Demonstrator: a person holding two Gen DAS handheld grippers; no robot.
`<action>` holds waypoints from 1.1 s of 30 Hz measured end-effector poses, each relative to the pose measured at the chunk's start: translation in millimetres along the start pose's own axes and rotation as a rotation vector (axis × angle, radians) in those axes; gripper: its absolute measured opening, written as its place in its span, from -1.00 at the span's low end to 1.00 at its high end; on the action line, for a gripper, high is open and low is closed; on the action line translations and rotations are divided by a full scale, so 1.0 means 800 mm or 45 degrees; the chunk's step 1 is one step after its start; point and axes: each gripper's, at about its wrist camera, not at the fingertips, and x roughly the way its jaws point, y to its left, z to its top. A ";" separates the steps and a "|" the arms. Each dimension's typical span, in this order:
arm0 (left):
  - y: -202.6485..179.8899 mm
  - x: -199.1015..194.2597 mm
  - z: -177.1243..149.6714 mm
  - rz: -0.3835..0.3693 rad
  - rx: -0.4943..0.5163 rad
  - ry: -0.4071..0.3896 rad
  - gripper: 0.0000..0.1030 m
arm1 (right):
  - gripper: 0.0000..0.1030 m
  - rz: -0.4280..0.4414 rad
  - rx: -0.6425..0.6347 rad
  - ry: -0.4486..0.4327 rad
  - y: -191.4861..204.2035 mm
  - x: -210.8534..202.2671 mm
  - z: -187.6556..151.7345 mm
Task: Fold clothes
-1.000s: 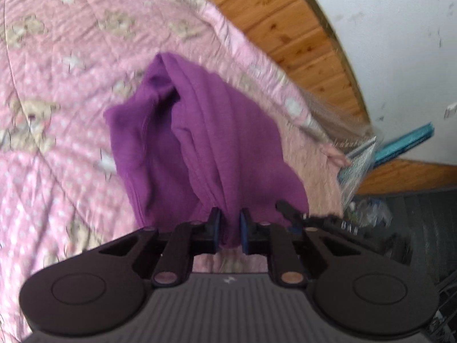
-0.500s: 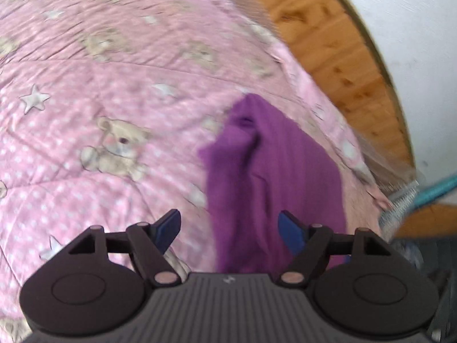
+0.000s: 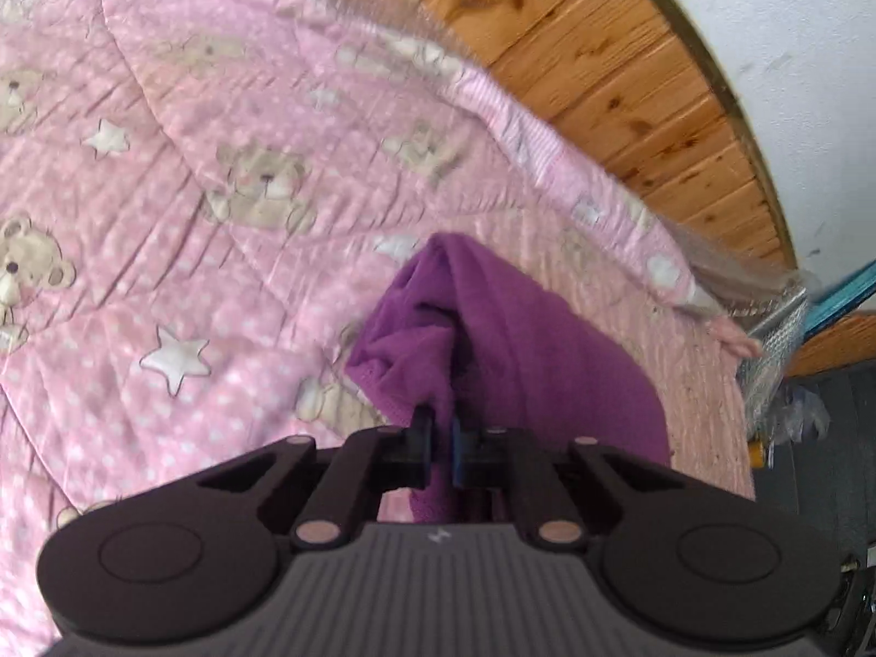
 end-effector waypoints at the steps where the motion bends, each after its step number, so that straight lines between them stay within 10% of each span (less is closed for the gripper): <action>1: 0.001 0.004 -0.008 0.063 0.032 0.030 -0.70 | -0.82 -0.033 -0.033 0.000 -0.001 0.003 -0.004; 5: 0.012 -0.050 -0.034 0.109 -0.032 -0.148 -0.45 | -0.42 -0.065 -0.097 -0.015 -0.002 -0.015 0.016; 12: -0.052 -0.072 0.021 -0.081 0.074 -0.382 -0.30 | -0.39 -0.069 -0.583 -0.206 0.087 -0.026 0.091; 18: -0.060 0.037 0.043 0.005 0.138 -0.106 -0.15 | -0.43 -0.143 -0.830 0.016 0.104 0.088 0.109; 19: -0.054 0.041 0.035 0.015 0.132 -0.116 -0.09 | -0.20 -0.163 -0.846 0.024 0.098 0.093 0.106; 24: -0.051 -0.030 0.005 -0.082 0.078 -0.265 0.12 | -0.21 -0.093 -0.806 -0.091 0.099 0.031 0.095; 27: -0.041 -0.035 -0.029 -0.122 0.036 -0.166 0.36 | -0.21 0.067 -0.750 -0.061 0.093 0.000 0.055; 33: -0.029 -0.031 -0.059 -0.031 -0.006 -0.116 0.36 | -0.11 -0.132 -0.936 0.056 0.097 0.027 -0.001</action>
